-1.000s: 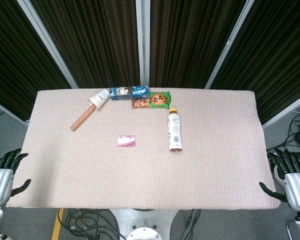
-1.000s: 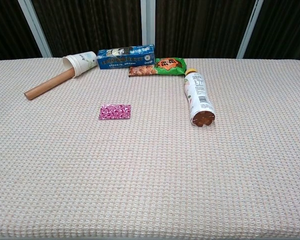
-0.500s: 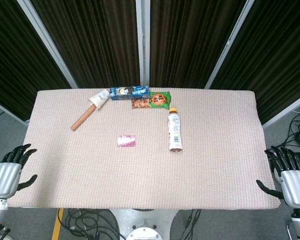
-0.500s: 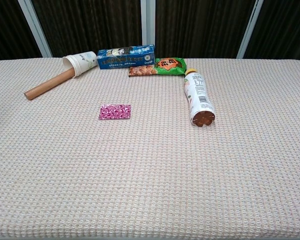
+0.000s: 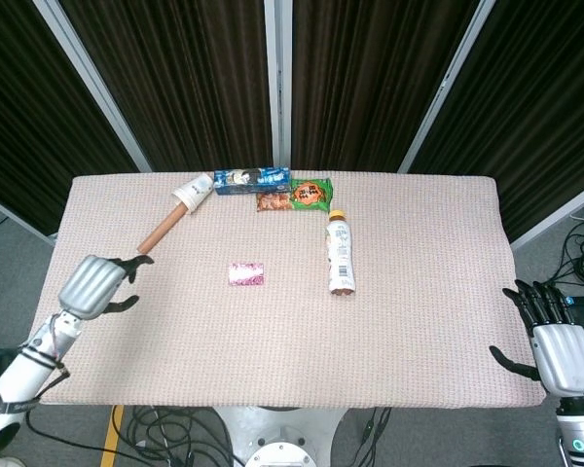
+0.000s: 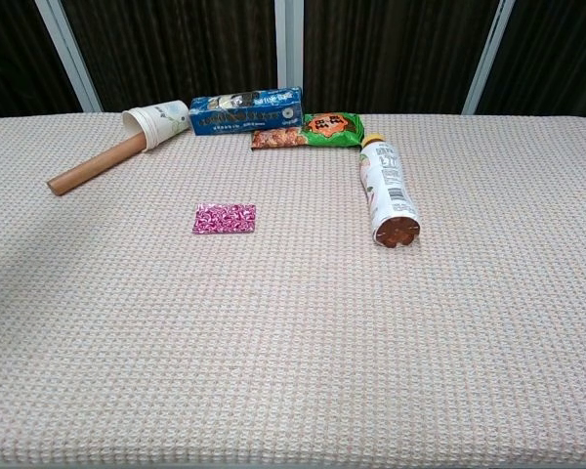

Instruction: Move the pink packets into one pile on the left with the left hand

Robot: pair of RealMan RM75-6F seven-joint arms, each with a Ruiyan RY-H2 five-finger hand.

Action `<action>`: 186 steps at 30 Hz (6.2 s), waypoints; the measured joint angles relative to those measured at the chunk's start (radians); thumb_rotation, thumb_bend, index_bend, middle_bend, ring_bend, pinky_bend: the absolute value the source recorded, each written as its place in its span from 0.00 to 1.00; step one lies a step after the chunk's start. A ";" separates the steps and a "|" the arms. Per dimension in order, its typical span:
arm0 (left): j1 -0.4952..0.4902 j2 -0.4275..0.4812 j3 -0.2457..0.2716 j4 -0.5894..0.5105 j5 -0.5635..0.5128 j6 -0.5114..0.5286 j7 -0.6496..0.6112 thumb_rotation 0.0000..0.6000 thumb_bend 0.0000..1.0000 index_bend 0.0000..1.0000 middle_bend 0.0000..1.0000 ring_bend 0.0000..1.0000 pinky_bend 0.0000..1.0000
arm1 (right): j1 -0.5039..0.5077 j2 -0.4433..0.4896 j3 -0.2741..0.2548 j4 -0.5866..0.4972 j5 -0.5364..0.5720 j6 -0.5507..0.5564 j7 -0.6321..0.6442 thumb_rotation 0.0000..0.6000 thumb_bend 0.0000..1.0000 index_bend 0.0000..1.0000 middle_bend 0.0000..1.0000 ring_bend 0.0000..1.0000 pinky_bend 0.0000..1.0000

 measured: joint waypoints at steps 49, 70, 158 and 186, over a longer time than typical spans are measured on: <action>-0.551 -0.473 0.012 0.441 -0.507 -0.705 0.347 1.00 0.55 0.25 0.85 0.82 0.98 | 0.040 -0.006 0.018 0.042 0.109 -0.095 0.016 0.83 0.10 0.15 0.08 0.00 0.00; -0.608 -0.378 0.139 0.191 -0.701 -0.643 0.543 1.00 0.55 0.25 0.85 0.82 0.98 | 0.036 -0.003 0.010 0.040 0.097 -0.087 0.021 0.83 0.10 0.15 0.08 0.00 0.00; -0.633 -0.410 0.141 0.142 -1.008 -0.359 0.667 1.00 0.30 0.34 0.84 0.82 0.89 | 0.019 0.006 -0.001 0.036 0.076 -0.060 0.041 0.84 0.10 0.15 0.08 0.00 0.00; -0.694 -0.655 0.042 0.473 -1.197 -0.438 0.750 1.00 0.24 0.38 0.85 0.82 0.89 | 0.019 0.017 0.007 0.029 0.115 -0.079 0.023 0.84 0.10 0.15 0.08 0.00 0.00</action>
